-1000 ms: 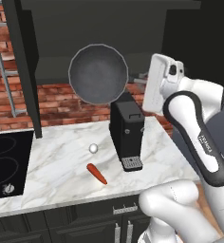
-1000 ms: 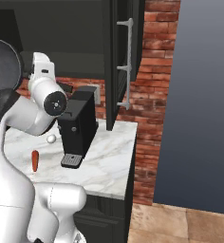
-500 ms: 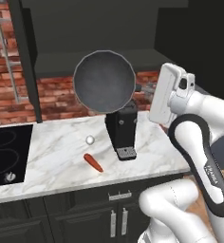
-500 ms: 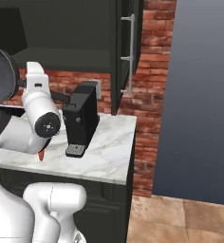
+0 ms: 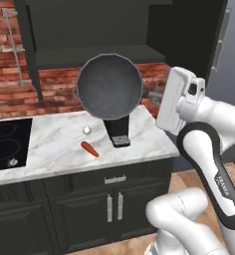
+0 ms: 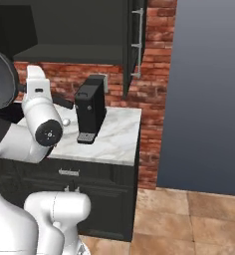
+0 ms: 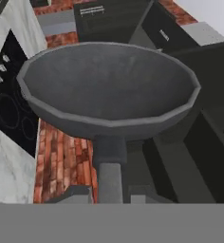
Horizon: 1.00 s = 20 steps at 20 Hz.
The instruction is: Pick the pan from the cabinet and place it on the stove. Then turn on the stove burner for the pan.
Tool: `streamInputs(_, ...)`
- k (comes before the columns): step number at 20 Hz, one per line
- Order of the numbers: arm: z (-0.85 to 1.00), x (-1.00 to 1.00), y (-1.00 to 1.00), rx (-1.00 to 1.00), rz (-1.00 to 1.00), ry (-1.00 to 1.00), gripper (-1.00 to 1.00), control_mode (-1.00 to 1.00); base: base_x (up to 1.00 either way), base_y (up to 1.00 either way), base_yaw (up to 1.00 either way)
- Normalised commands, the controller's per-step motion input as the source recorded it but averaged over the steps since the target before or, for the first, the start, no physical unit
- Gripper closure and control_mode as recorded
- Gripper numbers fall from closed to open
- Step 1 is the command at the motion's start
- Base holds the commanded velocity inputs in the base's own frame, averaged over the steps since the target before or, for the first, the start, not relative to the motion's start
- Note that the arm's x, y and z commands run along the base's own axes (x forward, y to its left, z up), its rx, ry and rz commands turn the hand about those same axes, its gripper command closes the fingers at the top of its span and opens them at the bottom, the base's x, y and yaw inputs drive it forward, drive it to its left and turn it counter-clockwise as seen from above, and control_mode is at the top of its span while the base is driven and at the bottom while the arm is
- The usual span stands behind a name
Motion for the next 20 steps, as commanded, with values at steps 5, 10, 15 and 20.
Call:
streamInputs(5, 0.0, 0.0, 0.0, 0.0, 0.0, 0.0, 1.0, 1.0, -0.74, 0.15, -0.02)
streamInputs(10, 0.0, 0.0, 0.0, 0.0, 0.0, 0.0, 1.0, 1.0, -0.82, 0.38, 0.0)
streamInputs(15, 0.0, 0.0, 0.0, 0.0, 0.0, 0.0, 1.0, 1.0, -0.56, 0.72, 0.0)
streamInputs(20, 0.0, 0.0, 0.0, 0.0, 0.0, 0.0, 1.0, 1.0, -0.32, 0.87, 0.0)
